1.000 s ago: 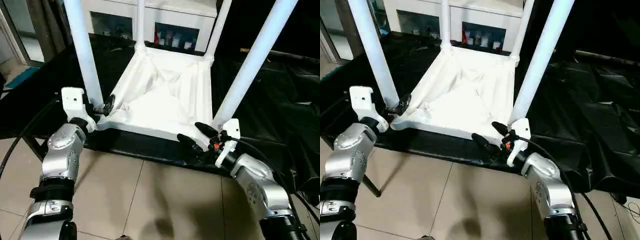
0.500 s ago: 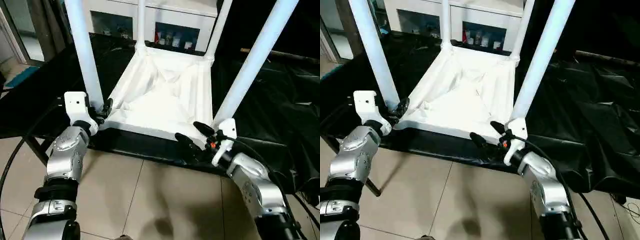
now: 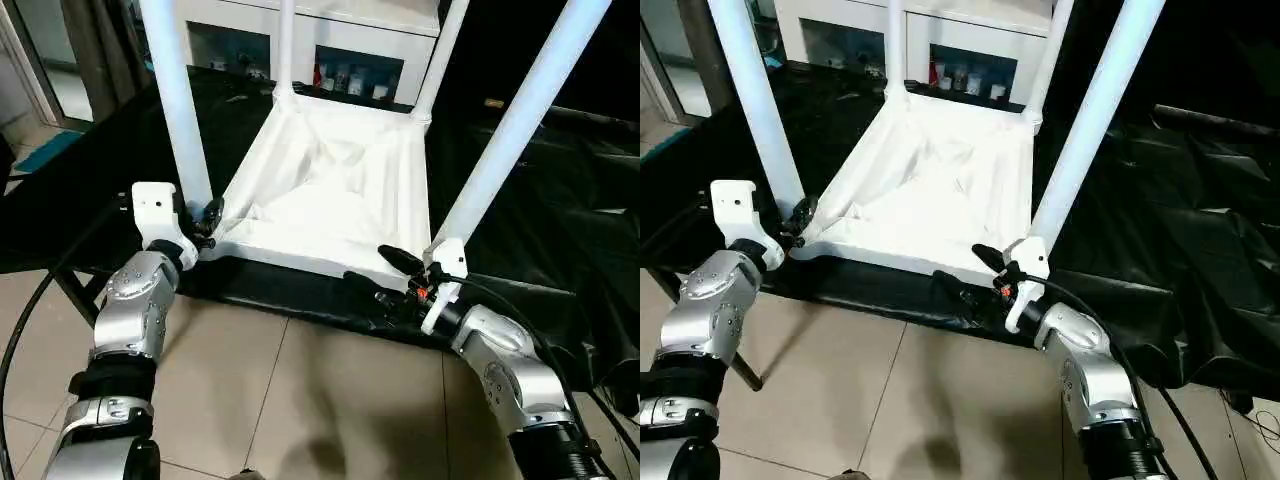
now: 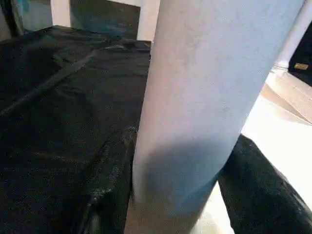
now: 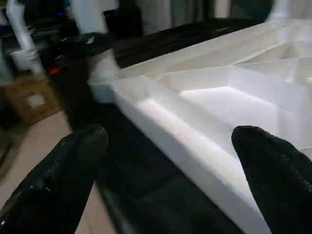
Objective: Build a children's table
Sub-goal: Flip table
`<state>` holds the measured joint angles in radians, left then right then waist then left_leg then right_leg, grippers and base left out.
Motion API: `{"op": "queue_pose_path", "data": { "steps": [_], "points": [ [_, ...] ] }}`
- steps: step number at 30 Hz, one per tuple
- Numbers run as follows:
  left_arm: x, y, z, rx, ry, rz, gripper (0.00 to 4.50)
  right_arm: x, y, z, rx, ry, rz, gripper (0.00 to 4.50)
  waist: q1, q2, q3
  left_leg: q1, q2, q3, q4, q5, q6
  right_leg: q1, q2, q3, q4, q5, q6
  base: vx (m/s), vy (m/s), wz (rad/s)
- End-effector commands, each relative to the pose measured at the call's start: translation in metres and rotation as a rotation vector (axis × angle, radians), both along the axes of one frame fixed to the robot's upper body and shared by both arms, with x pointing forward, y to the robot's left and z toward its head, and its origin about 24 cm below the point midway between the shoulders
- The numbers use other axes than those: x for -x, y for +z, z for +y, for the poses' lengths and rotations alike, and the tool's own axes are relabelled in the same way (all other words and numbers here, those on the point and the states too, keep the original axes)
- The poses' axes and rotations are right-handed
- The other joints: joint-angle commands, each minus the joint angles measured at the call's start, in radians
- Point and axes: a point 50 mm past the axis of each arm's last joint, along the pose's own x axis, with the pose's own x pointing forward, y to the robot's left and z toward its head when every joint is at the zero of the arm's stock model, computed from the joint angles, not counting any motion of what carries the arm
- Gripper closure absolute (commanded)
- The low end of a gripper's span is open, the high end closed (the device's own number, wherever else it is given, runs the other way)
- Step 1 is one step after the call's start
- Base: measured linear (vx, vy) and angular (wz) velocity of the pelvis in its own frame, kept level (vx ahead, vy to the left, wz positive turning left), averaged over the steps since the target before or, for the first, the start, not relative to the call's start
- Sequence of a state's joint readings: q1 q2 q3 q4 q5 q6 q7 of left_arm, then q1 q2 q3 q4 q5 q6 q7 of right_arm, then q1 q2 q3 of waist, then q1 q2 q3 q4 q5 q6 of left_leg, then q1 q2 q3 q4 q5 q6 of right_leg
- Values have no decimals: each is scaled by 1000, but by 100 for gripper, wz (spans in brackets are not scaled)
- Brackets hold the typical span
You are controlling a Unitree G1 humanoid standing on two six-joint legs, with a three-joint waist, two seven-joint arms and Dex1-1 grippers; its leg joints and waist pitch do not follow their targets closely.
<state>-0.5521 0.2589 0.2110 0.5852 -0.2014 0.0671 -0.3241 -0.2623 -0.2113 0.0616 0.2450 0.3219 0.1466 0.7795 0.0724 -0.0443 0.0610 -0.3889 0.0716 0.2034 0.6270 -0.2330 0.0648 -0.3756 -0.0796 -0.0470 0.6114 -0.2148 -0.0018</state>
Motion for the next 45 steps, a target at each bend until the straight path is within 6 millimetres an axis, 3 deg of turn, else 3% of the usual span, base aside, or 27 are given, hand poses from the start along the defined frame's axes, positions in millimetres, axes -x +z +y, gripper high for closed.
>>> {"op": "queue_pose_path", "data": {
  "steps": [1, 7, 13, 17, 20, 21, 23, 25, 32, 36, 40, 45],
  "points": [
    [-2, -4, -13, 26, -65, 36, 226, 5, 1, -1, -1, 40, -1, 0, -3, 9, -56, 42, 176, -85, -113, -193, -66, 20, -130, 62, -50, 39, -283, 0, 0, 0],
    [-3, -6, -19, 71, -93, 54, 226, 6, 1, -2, -3, 38, -4, 0, 4, 10, -58, 44, 175, -83, -113, -169, -67, 20, -128, 59, -45, 81, -291, 0, 0, 0],
    [-6, 2, -33, 305, -72, 36, 226, 6, -1, -1, -5, 32, 2, 0, 10, 8, -57, 43, 177, -83, -113, -175, -67, 21, -131, 59, -46, 71, -298, 0, 0, 0],
    [-3, 6, -56, 483, -96, 31, 226, 5, -10, 0, 6, -5, 51, 0, 15, 5, -57, 43, 179, -77, -107, -163, -56, 23, -139, 61, -48, 69, -318, 0, 0, 0],
    [3, 6, -82, 535, -134, 47, 226, -2, -15, -1, 12, -116, 85, 0, 22, 4, -60, 40, 179, -68, -103, -107, -21, 24, -139, 56, -45, 94, -327, 0, 0, 0],
    [4, 6, -86, 543, -139, 50, 226, -4, -14, -2, -2, -142, 86, 0, 19, 4, -59, 37, 182, -70, -106, -96, -20, 25, -137, 55, -43, 100, -326, 0, 0, 0],
    [6, 7, -92, 528, -155, 52, 226, -8, -12, -3, -49, -194, 91, 0, 14, 4, -63, 42, 180, -67, -107, -86, -17, 20, -126, 49, -39, 108, -317, 0, 0, 0],
    [8, 8, -98, 512, -169, 51, 227, -12, -8, -3, -140, -257, 106, 0, 9, 3, -61, 36, 177, -65, -106, -72, 4, 22, -131, 51, -41, 122, -307, 0, 0, 0],
    [7, 13, -99, 522, -136, 59, 229, -25, 6, -8, -406, -423, 144, 0, 8, 6, -60, 34, 180, -66, -106, -79, 12, 21, -133, 53, -44, 87, -293, 0, 0, 0],
    [8, 14, -101, 535, -135, 61, 229, -32, 9, -10, -477, -466, 178, 0, 3, 7, -61, 36, 176, -64, -107, -64, -5, 20, -127, 49, -40, 94, -290, 0, 0, 0],
    [9, 15, -103, 543, -139, 65, 229, -38, 9, -11, -497, -496, 203, 0, -6, 7, -61, 31, 174, -63, -104, -73, -11, 24, -134, 51, -44, 83, -297, 0, 0, 0],
    [10, 16, -107, 576, -141, 75, 229, -46, 9, -10, -498, -529, 241, 0, -11, 6, -65, 36, 173, -61, -97, -7, 14, 23, -128, 47, -37, 136, -304, 0, 0, 0]
  ]
}}
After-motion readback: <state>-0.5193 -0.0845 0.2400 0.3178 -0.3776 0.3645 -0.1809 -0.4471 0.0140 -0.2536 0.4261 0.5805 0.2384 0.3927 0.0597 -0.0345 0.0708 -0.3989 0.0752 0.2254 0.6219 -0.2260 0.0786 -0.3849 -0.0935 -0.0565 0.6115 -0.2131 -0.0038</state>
